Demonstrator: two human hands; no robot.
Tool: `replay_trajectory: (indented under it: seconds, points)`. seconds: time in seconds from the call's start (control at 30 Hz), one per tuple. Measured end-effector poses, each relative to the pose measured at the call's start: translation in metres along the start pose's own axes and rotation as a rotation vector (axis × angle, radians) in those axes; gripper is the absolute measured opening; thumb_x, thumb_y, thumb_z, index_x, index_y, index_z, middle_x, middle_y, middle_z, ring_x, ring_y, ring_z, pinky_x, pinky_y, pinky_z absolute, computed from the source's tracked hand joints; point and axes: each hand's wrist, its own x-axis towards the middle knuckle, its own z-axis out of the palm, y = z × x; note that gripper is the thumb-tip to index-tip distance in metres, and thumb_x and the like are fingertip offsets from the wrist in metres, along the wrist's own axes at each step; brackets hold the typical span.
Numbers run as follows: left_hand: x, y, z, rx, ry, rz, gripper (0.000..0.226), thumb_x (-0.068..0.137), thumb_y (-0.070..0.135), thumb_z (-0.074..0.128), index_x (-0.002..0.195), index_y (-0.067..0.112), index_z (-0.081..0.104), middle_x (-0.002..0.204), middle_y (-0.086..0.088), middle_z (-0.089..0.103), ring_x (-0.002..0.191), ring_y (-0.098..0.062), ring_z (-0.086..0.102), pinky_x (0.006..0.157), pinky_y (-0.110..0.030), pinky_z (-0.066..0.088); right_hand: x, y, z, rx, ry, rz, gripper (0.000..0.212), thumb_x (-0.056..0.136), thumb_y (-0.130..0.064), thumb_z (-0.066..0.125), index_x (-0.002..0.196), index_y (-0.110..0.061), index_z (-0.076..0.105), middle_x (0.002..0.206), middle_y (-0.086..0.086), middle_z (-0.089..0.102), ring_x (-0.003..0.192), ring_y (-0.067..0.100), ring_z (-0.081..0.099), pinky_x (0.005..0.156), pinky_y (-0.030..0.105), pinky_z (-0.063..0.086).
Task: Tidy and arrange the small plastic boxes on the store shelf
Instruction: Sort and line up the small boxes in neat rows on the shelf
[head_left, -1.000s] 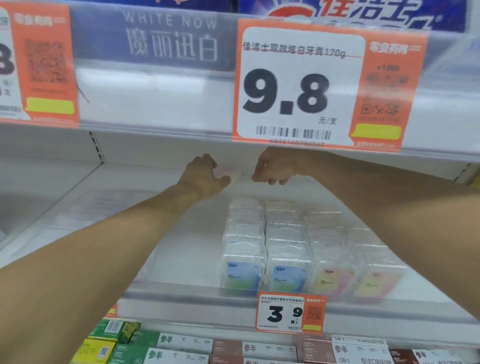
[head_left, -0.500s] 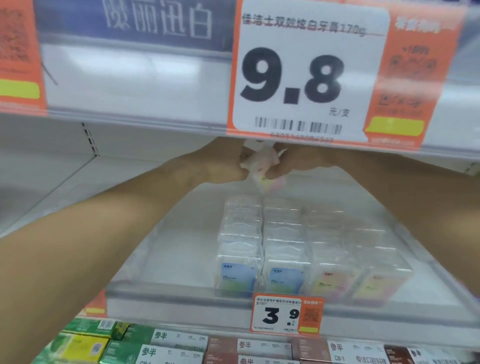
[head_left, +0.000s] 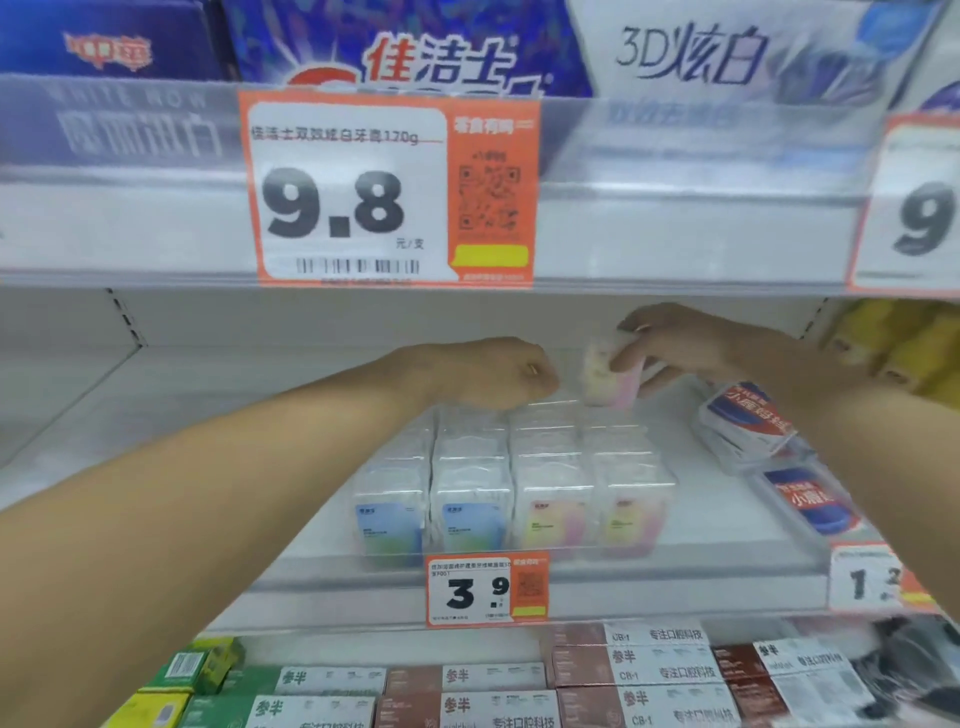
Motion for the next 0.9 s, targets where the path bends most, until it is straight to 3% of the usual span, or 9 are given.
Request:
replay_trajectory:
  seconds: [0.07, 0.13, 0.2, 0.27, 0.43, 0.6, 0.67, 0.77, 0.9]
  points:
    - [0.005, 0.004, 0.001, 0.024, -0.046, -0.032, 0.033, 0.096, 0.038, 0.047, 0.111, 0.015, 0.065, 0.112, 0.001, 0.065, 0.103, -0.015, 0.058, 0.097, -0.03, 0.044, -0.004, 0.011, 0.007, 0.027, -0.089, 0.001, 0.035, 0.088, -0.01, 0.069, 0.121, -0.002, 0.059, 0.107, 0.016, 0.068, 0.09, 0.028, 0.067, 0.07, 0.035, 0.059]
    - [0.011, 0.004, -0.002, 0.036, -0.085, -0.055, 0.032, 0.095, 0.04, 0.049, 0.106, 0.016, 0.066, 0.109, 0.001, 0.066, 0.098, -0.016, 0.059, 0.094, -0.03, 0.045, -0.004, 0.018, 0.012, 0.017, -0.161, -0.009, 0.026, 0.09, -0.031, 0.067, 0.107, -0.01, 0.067, 0.107, 0.01, 0.068, 0.09, 0.021, 0.065, 0.065, 0.028, 0.056]
    - [0.016, 0.002, -0.004, 0.046, -0.095, -0.063, 0.024, 0.095, 0.041, 0.051, 0.1, 0.022, 0.066, 0.104, 0.006, 0.065, 0.095, -0.015, 0.059, 0.09, -0.026, 0.045, -0.002, 0.02, 0.014, 0.012, -0.161, -0.018, 0.025, 0.091, -0.038, 0.065, 0.098, -0.014, 0.068, 0.095, 0.001, 0.068, 0.081, 0.014, 0.063, 0.061, 0.022, 0.053]
    - [0.019, 0.002, -0.006, 0.056, -0.076, -0.073, 0.021, 0.095, 0.041, 0.052, 0.097, 0.024, 0.065, 0.102, 0.005, 0.065, 0.094, -0.015, 0.059, 0.088, -0.027, 0.046, -0.004, 0.021, 0.016, -0.008, -0.164, -0.05, 0.021, 0.093, -0.036, 0.063, 0.096, -0.015, 0.068, 0.083, -0.005, 0.069, 0.07, 0.007, 0.064, 0.058, 0.019, 0.051]
    - [0.022, -0.004, -0.008, 0.017, -0.097, -0.115, 0.022, 0.094, 0.042, 0.052, 0.1, 0.025, 0.065, 0.108, 0.004, 0.064, 0.098, -0.018, 0.058, 0.092, -0.031, 0.048, -0.002, 0.023, 0.015, 0.034, -0.168, -0.08, 0.017, 0.097, -0.029, 0.059, 0.102, -0.016, 0.069, 0.079, -0.008, 0.071, 0.064, 0.003, 0.065, 0.06, 0.019, 0.051]
    - [0.014, -0.007, -0.012, -0.02, -0.162, -0.091, 0.012, 0.094, 0.034, 0.056, 0.084, 0.031, 0.062, 0.092, 0.01, 0.059, 0.087, -0.011, 0.053, 0.091, -0.029, 0.045, -0.002, 0.023, 0.017, 0.036, -0.223, -0.055, 0.016, 0.094, -0.025, 0.062, 0.103, -0.015, 0.071, 0.087, -0.002, 0.062, 0.065, 0.007, 0.055, 0.059, 0.018, 0.049]
    - [0.013, -0.009, -0.012, -0.015, -0.165, -0.093, 0.013, 0.093, 0.037, 0.055, 0.088, 0.029, 0.064, 0.097, 0.008, 0.062, 0.091, -0.013, 0.055, 0.094, -0.029, 0.044, -0.003, 0.022, 0.018, 0.041, -0.241, -0.055, 0.011, 0.094, -0.023, 0.062, 0.098, -0.017, 0.071, 0.084, -0.004, 0.06, 0.063, 0.008, 0.053, 0.057, 0.018, 0.049]
    - [0.013, -0.011, -0.009, 0.003, -0.145, -0.105, 0.027, 0.092, 0.044, 0.053, 0.102, 0.022, 0.067, 0.112, 0.003, 0.065, 0.107, -0.017, 0.058, 0.102, -0.034, 0.044, -0.003, 0.021, 0.015, 0.055, -0.29, -0.029, 0.019, 0.096, -0.018, 0.061, 0.11, -0.011, 0.07, 0.094, -0.002, 0.066, 0.074, 0.012, 0.058, 0.057, 0.021, 0.051]
    - [0.012, -0.013, -0.006, 0.027, -0.124, -0.107, 0.029, 0.09, 0.049, 0.052, 0.102, 0.027, 0.066, 0.112, 0.007, 0.065, 0.109, -0.014, 0.058, 0.103, -0.036, 0.043, -0.004, 0.02, 0.017, 0.04, -0.303, -0.02, 0.025, 0.096, -0.016, 0.06, 0.118, -0.006, 0.068, 0.096, 0.001, 0.068, 0.075, 0.012, 0.062, 0.057, 0.021, 0.052]
